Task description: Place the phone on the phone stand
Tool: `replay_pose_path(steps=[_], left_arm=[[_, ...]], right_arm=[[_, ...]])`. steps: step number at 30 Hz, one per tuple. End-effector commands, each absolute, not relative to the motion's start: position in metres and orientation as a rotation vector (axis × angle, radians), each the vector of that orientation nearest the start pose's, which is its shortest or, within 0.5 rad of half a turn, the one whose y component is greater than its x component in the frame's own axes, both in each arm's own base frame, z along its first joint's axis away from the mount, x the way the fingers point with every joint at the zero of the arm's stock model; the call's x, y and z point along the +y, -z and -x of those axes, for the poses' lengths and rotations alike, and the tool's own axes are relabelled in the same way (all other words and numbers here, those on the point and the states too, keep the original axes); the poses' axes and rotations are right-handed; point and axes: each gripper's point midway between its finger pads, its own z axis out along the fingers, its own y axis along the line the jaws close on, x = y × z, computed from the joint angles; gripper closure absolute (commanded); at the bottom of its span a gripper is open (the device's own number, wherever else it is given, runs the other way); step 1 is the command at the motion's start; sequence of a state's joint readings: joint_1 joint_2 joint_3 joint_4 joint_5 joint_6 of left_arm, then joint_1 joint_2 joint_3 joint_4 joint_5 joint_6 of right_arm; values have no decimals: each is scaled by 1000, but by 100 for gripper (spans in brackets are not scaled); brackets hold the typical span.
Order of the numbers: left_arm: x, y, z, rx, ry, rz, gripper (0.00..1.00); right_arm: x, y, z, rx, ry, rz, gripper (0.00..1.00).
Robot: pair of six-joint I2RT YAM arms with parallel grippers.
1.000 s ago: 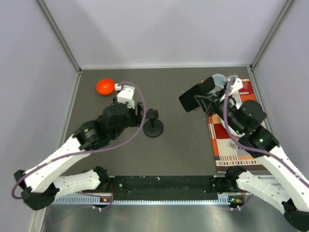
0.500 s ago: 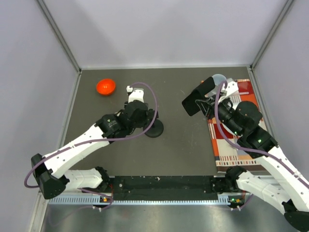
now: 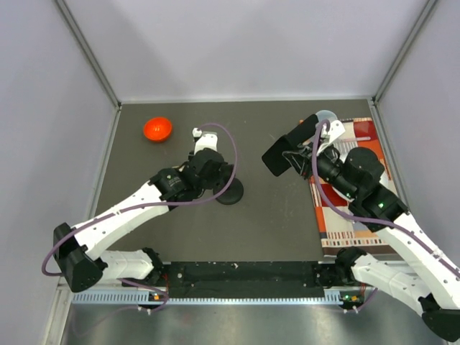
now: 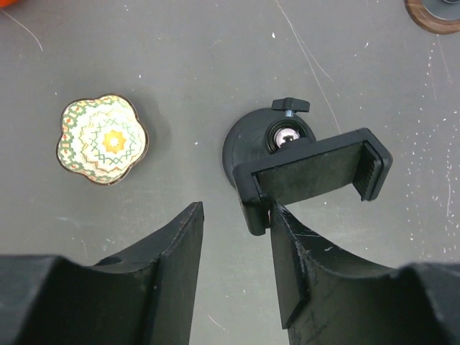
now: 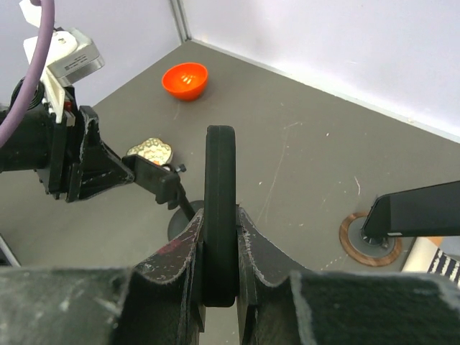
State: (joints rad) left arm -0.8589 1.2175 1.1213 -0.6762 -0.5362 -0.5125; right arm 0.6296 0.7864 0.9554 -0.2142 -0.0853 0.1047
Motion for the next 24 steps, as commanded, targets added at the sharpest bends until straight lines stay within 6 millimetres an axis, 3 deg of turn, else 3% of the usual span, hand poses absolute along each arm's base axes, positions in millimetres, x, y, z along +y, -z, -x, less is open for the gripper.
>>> replay_pose_path(steps=[1,7,8,11,15,20,24], left_arm=[[-199,-216,-277,2160,125,-125,55],[-203,-218,-284,2098,130,-220,68],[-203,-215,-284,2091,118,-260,73],[-203,-217,-287,2072,137,-304,98],[-204,-216,-285,2062,190,-386,100],[-236,-215,-262,2003,399,-690,100],[-248,-209,-248,1984,473,-854,100]], right_arm=[[208,-385,-240,1436,-689,501,100],[224,-379,-235,1430,-746,589,100],[226,-377,-233,1431,-755,603,100],[231,-375,-227,1419,-779,652,100],[239,-372,-215,1390,-825,744,100],[254,-360,-189,1327,-931,921,100],[271,-351,-168,1230,-1044,1097,100]])
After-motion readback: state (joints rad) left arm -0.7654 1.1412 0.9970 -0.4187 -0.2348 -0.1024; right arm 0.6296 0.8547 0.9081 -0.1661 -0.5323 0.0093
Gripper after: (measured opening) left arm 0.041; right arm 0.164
